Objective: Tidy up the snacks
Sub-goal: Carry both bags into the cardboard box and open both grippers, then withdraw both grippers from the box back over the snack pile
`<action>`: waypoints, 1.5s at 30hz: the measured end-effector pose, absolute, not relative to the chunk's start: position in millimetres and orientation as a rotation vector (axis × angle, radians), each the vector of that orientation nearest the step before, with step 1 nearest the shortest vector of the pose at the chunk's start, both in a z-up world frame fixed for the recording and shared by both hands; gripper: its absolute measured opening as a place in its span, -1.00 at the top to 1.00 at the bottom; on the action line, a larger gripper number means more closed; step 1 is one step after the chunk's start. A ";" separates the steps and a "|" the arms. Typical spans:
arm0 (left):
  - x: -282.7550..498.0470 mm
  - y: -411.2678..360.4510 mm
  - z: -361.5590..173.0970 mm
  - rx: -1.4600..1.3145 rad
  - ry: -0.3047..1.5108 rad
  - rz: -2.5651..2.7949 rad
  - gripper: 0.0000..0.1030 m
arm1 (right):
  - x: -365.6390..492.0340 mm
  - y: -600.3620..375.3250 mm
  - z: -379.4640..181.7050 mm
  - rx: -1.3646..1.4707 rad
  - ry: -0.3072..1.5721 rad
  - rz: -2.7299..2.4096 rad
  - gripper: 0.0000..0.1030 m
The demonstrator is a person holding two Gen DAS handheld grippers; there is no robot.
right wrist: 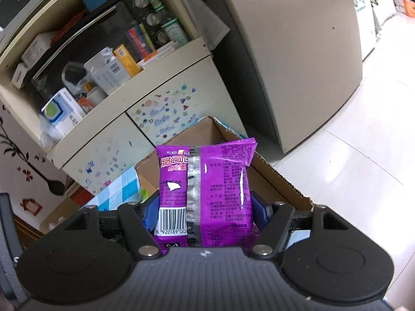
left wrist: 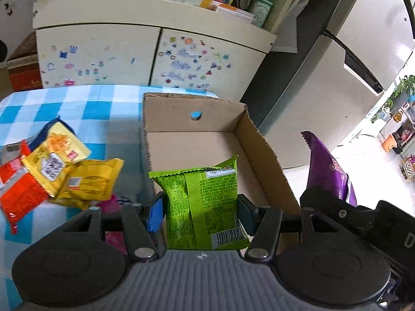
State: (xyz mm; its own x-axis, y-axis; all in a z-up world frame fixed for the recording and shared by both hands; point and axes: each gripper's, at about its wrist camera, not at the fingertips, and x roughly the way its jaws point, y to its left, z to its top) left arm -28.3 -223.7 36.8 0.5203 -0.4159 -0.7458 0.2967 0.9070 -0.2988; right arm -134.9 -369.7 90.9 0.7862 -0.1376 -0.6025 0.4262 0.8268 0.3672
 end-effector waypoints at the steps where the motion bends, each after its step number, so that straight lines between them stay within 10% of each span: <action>1: -26.6 -226.7 34.9 -0.147 0.932 -0.431 -0.22 | -134.3 -371.1 90.7 0.523 0.591 -0.325 -0.35; 9: -22.9 -227.2 28.3 -0.128 0.934 -0.385 -0.75 | -126.4 -378.5 83.9 0.575 0.600 -0.370 -0.39; 45: -13.6 -61.4 39.7 -0.118 0.915 -0.243 -0.91 | -99.5 -283.6 66.8 0.348 0.634 0.024 -0.58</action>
